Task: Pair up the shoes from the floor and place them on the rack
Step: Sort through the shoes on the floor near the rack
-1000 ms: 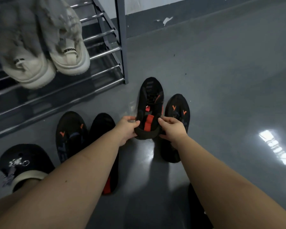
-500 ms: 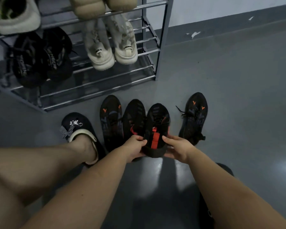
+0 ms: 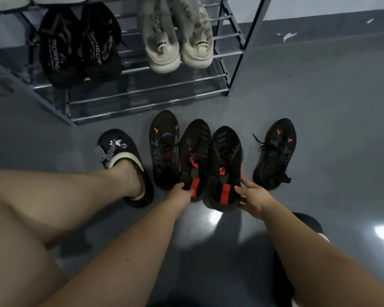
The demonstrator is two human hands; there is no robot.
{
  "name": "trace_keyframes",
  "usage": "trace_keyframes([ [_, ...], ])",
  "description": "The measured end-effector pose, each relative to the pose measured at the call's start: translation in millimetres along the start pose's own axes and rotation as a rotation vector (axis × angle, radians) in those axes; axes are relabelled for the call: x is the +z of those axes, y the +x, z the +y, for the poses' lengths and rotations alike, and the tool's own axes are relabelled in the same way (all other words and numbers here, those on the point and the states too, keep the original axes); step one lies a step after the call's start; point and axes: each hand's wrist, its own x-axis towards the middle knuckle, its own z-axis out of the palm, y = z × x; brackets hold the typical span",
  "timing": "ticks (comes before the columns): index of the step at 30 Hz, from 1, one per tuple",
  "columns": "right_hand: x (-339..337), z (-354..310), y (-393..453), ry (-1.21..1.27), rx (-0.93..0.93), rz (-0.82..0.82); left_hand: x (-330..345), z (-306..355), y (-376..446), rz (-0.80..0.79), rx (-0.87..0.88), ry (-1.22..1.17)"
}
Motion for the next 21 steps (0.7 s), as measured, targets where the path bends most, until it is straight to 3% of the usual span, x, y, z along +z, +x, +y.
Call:
trace_keyframes([
  [13, -25.3, -7.9, 28.3, -0.074, 0.034, -0.002, 17.1, -0.6, 29.0, 0.003, -0.145, -0.273],
  [21, -37.3, -11.2, 38.5, -0.047, 0.084, -0.066, 25.4, 3.5, 32.0, -0.093, -0.105, -0.503],
])
